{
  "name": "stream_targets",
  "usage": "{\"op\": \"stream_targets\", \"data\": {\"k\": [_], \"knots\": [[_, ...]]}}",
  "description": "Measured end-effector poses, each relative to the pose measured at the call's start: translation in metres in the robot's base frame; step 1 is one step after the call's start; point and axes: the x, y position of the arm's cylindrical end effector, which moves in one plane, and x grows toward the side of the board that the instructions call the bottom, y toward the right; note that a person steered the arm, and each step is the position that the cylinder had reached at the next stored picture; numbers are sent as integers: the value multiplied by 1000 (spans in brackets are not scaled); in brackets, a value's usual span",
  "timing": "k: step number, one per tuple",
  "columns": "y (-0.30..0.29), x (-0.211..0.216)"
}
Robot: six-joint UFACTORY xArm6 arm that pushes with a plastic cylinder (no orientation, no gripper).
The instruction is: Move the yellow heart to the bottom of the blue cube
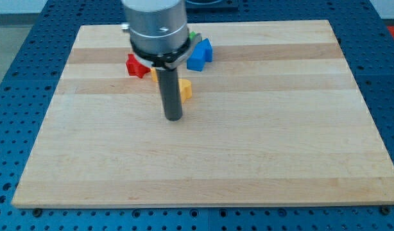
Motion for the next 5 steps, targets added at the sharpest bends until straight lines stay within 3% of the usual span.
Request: {"op": "stream_targets", "data": {"k": [2, 5], "knots": [[1, -46], [4, -53]]}}
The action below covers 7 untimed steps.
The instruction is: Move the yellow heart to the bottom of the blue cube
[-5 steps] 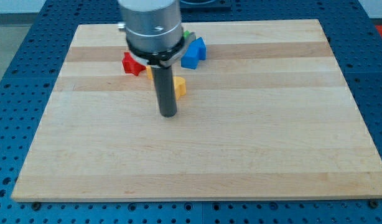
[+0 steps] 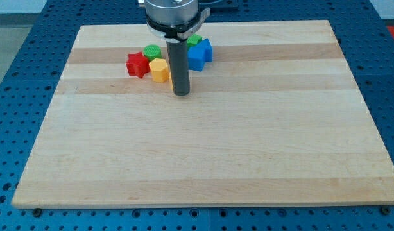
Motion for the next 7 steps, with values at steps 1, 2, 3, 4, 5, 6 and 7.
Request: {"op": "stream_targets", "data": {"k": [1, 2, 3, 4, 5, 6, 7], "knots": [[-39, 14], [-51, 4], [-35, -9], [-15, -18], [-15, -19], [-14, -2], [2, 11]]}}
